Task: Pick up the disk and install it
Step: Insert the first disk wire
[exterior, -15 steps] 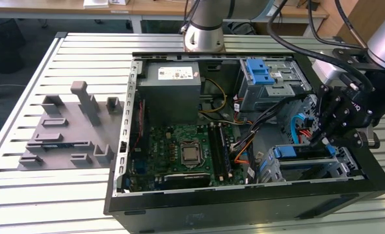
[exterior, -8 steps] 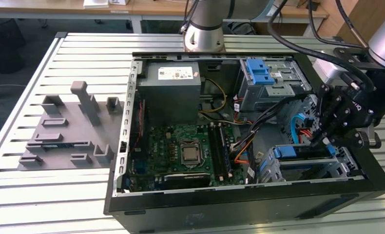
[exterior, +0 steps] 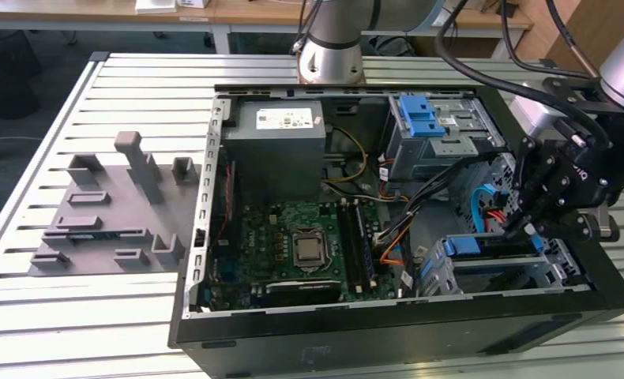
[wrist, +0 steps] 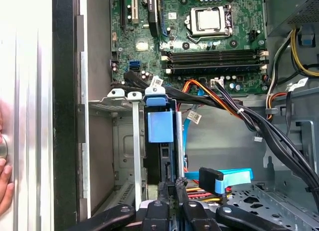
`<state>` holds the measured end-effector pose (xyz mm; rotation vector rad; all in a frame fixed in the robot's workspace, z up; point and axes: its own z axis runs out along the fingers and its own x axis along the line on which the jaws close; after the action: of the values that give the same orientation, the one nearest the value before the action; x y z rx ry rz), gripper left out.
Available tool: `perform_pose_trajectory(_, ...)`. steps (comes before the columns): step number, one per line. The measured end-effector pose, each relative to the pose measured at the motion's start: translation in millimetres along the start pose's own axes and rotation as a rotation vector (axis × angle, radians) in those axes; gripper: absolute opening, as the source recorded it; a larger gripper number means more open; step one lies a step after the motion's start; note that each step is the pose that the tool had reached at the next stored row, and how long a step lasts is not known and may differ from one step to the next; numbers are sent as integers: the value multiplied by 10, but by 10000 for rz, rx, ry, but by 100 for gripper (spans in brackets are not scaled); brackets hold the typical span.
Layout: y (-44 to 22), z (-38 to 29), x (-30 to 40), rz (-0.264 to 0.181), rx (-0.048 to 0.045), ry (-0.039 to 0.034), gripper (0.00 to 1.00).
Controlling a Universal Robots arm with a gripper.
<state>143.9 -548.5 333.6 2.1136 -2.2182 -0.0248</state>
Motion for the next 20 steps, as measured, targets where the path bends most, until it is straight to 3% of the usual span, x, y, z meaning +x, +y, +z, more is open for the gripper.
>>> perform_pose_trajectory(8,-1,10,1,-82,-3,-83,17)
perform_pose_trajectory(20,-4,37,22,-82,-4,-89,17)
